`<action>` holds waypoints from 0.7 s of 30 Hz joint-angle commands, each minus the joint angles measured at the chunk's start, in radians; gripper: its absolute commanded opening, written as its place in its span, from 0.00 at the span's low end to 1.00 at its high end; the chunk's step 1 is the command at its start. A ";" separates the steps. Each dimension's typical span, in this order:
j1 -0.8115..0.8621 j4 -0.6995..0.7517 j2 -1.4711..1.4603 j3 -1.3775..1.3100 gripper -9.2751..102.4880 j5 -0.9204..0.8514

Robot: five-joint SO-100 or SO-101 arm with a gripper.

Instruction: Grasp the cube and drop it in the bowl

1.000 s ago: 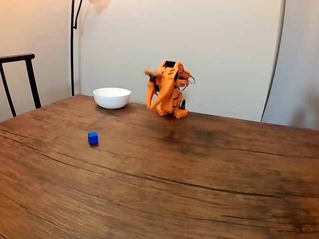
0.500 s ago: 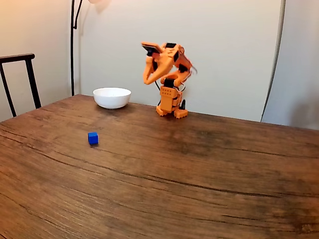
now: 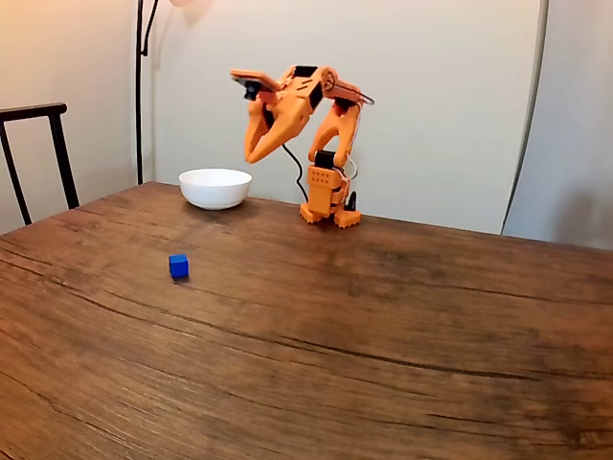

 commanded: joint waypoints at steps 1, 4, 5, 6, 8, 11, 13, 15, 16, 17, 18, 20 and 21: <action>-0.014 -0.020 -0.097 -0.103 0.08 -0.011; -0.017 -0.020 -0.173 -0.155 0.08 -0.038; -0.018 -0.020 -0.195 -0.170 0.08 -0.044; -0.018 -0.020 -0.213 -0.184 0.08 -0.044; -0.017 -0.020 -0.247 -0.199 0.08 -0.044; -0.015 -0.051 -0.281 -0.202 0.08 -0.055; -0.015 -0.103 -0.304 -0.183 0.08 -0.091; -0.006 -0.144 -0.337 -0.170 0.08 -0.115; -0.003 -0.167 -0.354 -0.164 0.08 -0.126; 0.005 -0.187 -0.373 -0.161 0.08 -0.135; 0.015 -0.206 -0.391 -0.158 0.08 -0.146; 0.028 -0.229 -0.426 -0.163 0.08 -0.161; 0.031 -0.238 -0.442 -0.169 0.08 -0.166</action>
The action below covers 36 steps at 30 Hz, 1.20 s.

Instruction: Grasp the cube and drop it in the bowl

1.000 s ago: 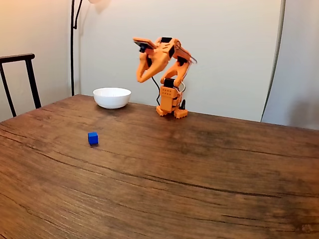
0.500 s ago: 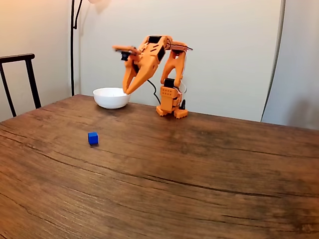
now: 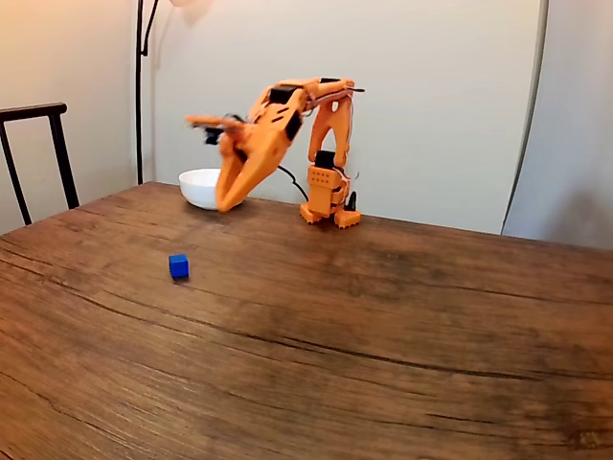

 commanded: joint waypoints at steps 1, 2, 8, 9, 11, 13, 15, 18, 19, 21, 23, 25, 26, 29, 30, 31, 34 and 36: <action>0.018 -0.043 -0.028 -0.018 0.08 -0.017; 0.028 -0.049 -0.043 -0.020 0.08 -0.023; 0.055 -0.052 -0.101 -0.025 0.08 -0.081; 0.063 -0.052 -0.103 -0.025 0.08 -0.084; 0.072 -0.049 -0.104 -0.023 0.08 -0.075; 0.083 -0.048 -0.104 -0.023 0.08 -0.074; 0.087 -0.049 -0.106 -0.023 0.08 -0.074; 0.098 -0.049 -0.107 -0.023 0.08 -0.075; 0.103 -0.049 -0.107 -0.023 0.08 -0.075; 0.106 -0.049 -0.107 -0.023 0.08 -0.075; 0.114 -0.049 -0.107 -0.023 0.08 -0.074; 0.114 -0.049 -0.107 -0.023 0.13 -0.074; 0.115 -0.049 -0.107 -0.023 0.17 -0.074; 0.115 -0.051 -0.109 -0.023 0.33 -0.081; 0.115 -0.051 -0.109 -0.023 0.38 -0.075; 0.114 -0.051 -0.109 -0.023 0.43 -0.075; 0.110 -0.051 -0.110 -0.021 0.53 -0.084; 0.114 -0.051 -0.110 -0.021 0.55 -0.086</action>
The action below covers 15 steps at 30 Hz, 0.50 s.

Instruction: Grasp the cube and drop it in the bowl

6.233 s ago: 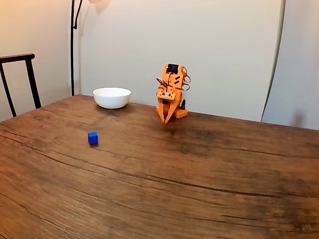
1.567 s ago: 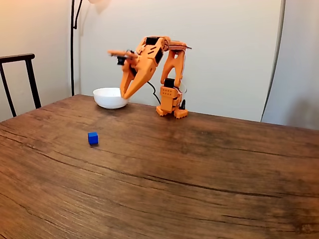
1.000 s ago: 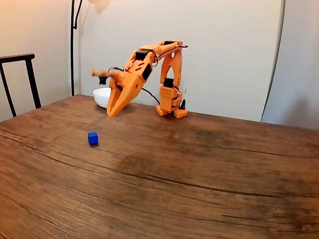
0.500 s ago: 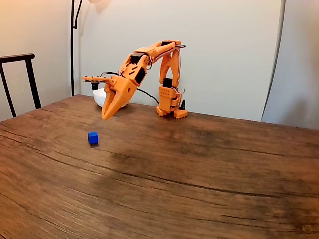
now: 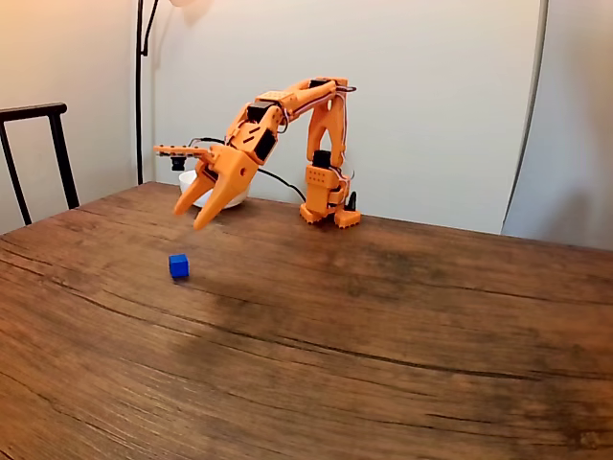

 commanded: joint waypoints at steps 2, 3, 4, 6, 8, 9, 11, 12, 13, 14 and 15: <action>0.003 -0.018 -0.012 -0.028 0.57 -0.009; 0.003 -0.032 -0.029 -0.035 0.57 -0.009; 0.003 -0.054 -0.054 -0.048 0.57 -0.009; 0.000 -0.095 -0.117 -0.081 0.57 -0.009; -0.002 -0.095 -0.184 -0.137 0.57 -0.026; -0.002 -0.095 -0.218 -0.161 0.57 -0.031; -0.002 -0.095 -0.276 -0.207 0.57 -0.032; 0.000 -0.095 -0.304 -0.232 0.57 -0.028; 0.000 -0.095 -0.327 -0.253 0.57 -0.023; 0.000 -0.095 -0.347 -0.268 0.57 -0.023; 0.000 -0.095 -0.365 -0.281 0.56 -0.023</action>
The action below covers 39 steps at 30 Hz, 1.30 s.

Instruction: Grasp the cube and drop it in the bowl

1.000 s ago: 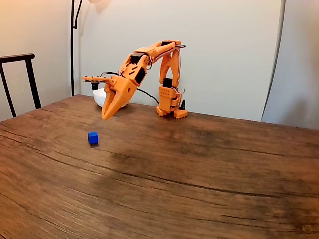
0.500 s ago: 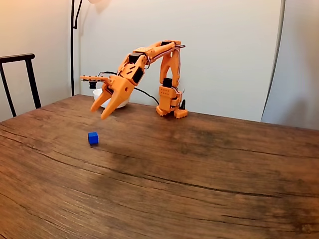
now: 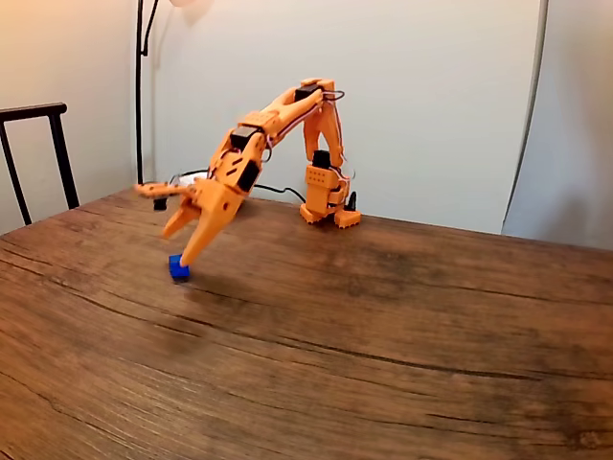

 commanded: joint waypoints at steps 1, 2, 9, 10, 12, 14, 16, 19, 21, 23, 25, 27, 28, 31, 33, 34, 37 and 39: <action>-0.002 -0.015 -0.029 -0.080 0.56 0.002; -0.005 -0.015 -0.043 -0.083 0.56 -0.006; -0.009 -0.002 -0.067 -0.084 0.56 -0.002; -0.008 0.014 -0.067 -0.084 0.56 -0.002; -0.008 0.037 -0.067 -0.084 0.56 -0.002; -0.009 0.040 -0.069 -0.084 0.56 -0.002; -0.009 0.040 -0.069 -0.084 0.56 0.000; -0.008 0.040 -0.071 -0.084 0.54 0.000; -0.008 0.040 -0.071 -0.084 0.49 0.000; -0.008 0.040 -0.071 -0.083 0.43 -0.003; -0.006 0.040 -0.071 -0.081 0.39 -0.005; -0.003 0.040 -0.071 -0.078 0.37 -0.005; -0.003 0.040 -0.071 -0.075 0.36 -0.005; -0.002 0.040 -0.071 -0.067 0.35 -0.005; -0.003 0.040 -0.072 -0.066 0.35 -0.006; -0.003 0.041 -0.075 -0.066 0.35 -0.006; -0.003 0.041 -0.114 -0.083 0.35 -0.005; -0.008 0.034 -0.140 -0.086 0.35 -0.009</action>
